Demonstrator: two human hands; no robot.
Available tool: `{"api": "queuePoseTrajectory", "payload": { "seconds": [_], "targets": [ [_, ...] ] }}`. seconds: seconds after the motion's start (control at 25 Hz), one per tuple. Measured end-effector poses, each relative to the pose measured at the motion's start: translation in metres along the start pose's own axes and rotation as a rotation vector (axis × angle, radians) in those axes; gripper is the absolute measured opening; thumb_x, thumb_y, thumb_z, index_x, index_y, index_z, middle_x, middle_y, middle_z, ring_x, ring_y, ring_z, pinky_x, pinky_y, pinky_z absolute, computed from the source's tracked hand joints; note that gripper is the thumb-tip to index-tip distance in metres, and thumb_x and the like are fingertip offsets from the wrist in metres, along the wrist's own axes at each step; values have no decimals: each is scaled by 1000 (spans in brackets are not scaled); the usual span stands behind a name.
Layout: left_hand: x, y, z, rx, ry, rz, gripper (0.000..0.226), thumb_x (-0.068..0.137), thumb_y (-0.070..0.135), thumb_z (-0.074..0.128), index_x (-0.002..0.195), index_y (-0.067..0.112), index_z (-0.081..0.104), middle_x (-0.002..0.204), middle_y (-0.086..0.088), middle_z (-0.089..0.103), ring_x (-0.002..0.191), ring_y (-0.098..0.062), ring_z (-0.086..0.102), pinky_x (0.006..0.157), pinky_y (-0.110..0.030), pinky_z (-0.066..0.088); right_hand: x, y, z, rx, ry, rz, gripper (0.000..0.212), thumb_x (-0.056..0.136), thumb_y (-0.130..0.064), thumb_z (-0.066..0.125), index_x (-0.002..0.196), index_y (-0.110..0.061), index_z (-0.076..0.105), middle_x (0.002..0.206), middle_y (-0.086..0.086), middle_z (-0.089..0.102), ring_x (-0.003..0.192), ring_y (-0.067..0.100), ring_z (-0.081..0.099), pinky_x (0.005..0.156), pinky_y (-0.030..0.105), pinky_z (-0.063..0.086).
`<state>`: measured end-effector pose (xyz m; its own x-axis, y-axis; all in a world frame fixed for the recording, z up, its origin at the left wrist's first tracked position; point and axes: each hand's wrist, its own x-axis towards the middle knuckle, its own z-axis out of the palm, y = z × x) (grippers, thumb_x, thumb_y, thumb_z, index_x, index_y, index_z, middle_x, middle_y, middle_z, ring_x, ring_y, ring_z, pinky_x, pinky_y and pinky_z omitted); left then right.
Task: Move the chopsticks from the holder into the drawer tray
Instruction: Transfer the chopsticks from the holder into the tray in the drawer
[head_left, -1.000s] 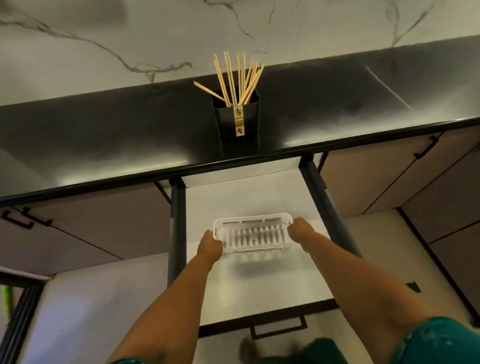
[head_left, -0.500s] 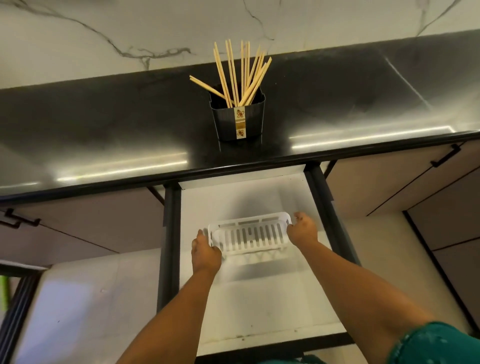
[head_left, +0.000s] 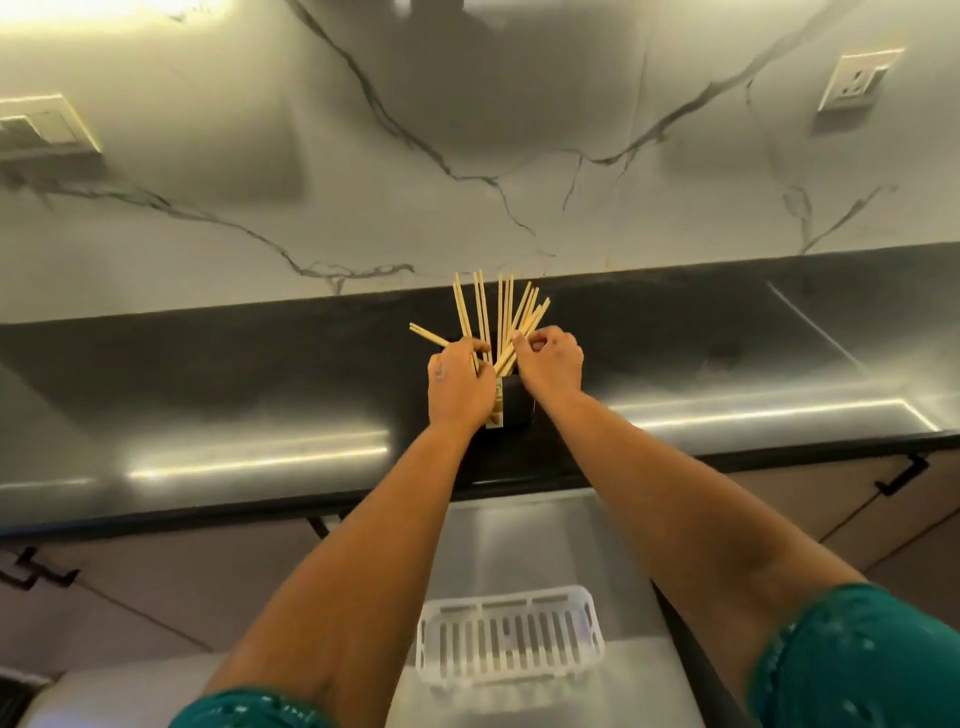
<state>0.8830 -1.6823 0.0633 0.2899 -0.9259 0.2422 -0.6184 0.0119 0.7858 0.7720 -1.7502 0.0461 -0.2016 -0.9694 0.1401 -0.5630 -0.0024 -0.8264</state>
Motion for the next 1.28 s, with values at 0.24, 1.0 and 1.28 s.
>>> {"api": "queuePoseTrajectory", "payload": {
  "seconds": [0.24,1.0,1.28],
  "targets": [
    [40,4,19,-171,-29,-109,24,88,16,57,111,21,61,117,2,61,119,-18,49,101,-40,43,84,6,27,-60,-120,315,59,79,-53,67,113,-6,62,112,12,67,104,27,62,91,40,52],
    [34,14,-14,-271,1,-69,35,92,23,58,126,18,54,124,0,61,119,-15,54,100,-33,44,45,-88,-66,75,-132,-306,13,95,-25,55,95,-13,59,90,4,69,73,9,65,63,19,49],
    [-5,67,-70,-516,-355,41,14,94,24,54,102,20,66,97,-4,73,89,-15,68,82,-36,55,-44,-150,-130,-102,-414,-596,11,95,-21,54,100,-13,60,88,-8,67,80,-3,64,69,14,46]
  ]
}}
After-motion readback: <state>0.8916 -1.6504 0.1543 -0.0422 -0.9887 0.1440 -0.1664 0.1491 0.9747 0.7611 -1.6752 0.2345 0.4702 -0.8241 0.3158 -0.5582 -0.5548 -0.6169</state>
